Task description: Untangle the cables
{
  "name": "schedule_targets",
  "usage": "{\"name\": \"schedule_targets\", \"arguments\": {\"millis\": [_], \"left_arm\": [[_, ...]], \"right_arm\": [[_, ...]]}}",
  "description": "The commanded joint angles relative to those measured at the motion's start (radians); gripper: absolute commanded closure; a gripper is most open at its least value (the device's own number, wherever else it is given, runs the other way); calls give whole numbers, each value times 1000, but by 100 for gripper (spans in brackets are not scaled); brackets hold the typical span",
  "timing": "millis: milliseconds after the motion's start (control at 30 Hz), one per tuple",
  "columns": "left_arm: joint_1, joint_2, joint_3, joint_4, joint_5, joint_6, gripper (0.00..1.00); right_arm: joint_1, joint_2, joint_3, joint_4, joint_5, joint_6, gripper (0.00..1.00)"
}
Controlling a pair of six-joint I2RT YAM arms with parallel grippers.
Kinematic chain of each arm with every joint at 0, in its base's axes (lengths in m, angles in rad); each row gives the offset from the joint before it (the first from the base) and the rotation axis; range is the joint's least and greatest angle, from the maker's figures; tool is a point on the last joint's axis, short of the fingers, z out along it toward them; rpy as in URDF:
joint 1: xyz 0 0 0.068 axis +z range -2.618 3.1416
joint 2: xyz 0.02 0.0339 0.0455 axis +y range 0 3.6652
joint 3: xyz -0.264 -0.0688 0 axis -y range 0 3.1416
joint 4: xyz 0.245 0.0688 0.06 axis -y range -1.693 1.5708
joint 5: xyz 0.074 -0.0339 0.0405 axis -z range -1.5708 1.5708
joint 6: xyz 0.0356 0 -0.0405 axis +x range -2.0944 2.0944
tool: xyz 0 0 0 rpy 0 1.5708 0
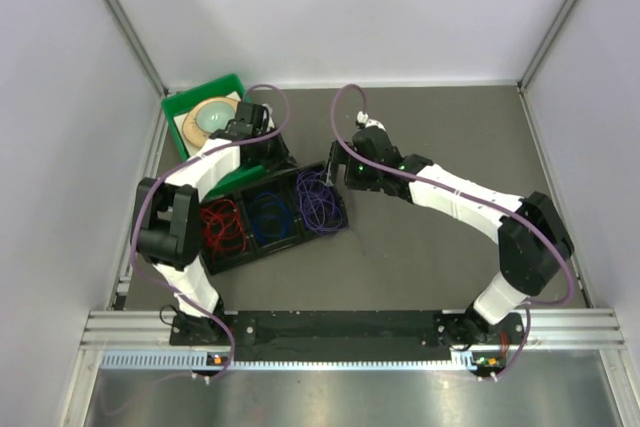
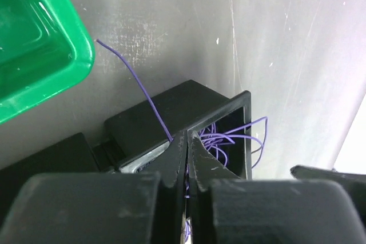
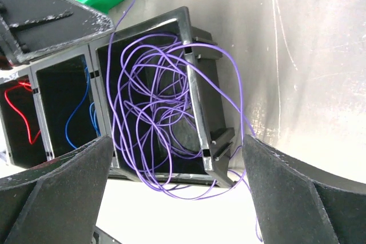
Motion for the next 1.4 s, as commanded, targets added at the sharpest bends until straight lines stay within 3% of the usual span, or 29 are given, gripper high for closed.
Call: {"name": "schedule_targets", "arguments": {"millis": [0, 267, 300, 333, 400, 467, 500, 700, 933, 1033, 1100, 1133, 1167, 1200, 1367], "left_arm": [[-4, -73, -2, 54, 14, 12, 100], [-15, -165, -1, 19, 60, 78, 100], [-21, -163, 8, -8, 28, 89, 93], [-25, -159, 13, -36, 2, 98, 71], [-41, -157, 9, -70, -40, 121, 45], [-73, -150, 10, -100, -112, 139, 29], [-93, -147, 12, -113, -144, 144, 28], [-114, -117, -1, -102, -199, 138, 44], [-134, -61, 15, -107, -213, 136, 41], [-136, -55, 12, -102, -209, 138, 44], [-137, -56, 10, -94, -202, 135, 53], [-137, -55, 13, -94, -204, 133, 79], [-137, -58, 16, -97, -204, 132, 93], [-137, -68, 21, -97, -199, 133, 100], [-139, -136, 58, -140, -224, 167, 100]], "right_arm": [[-9, -42, 14, 5, 26, -2, 7], [-20, -81, -13, -6, 55, -2, 5], [-23, -83, -24, -7, 55, -3, 5], [-24, -84, -30, -9, 56, -5, 5], [-27, -86, -47, -9, 55, 0, 5], [-27, -89, -59, -4, 55, 3, 5], [-29, -91, -70, -3, 53, 4, 5], [-29, -101, -95, -3, 53, 7, 5], [-37, -107, -105, -3, 43, 12, 5], [-37, -107, -104, -1, 41, 12, 5], [-37, -109, -102, -1, 41, 12, 5], [-38, -111, -102, -1, 40, 12, 5], [-38, -111, -102, 0, 40, 12, 5], [-40, -112, -102, 0, 43, 11, 5], [-43, -129, -109, -4, 53, 10, 5]]}}
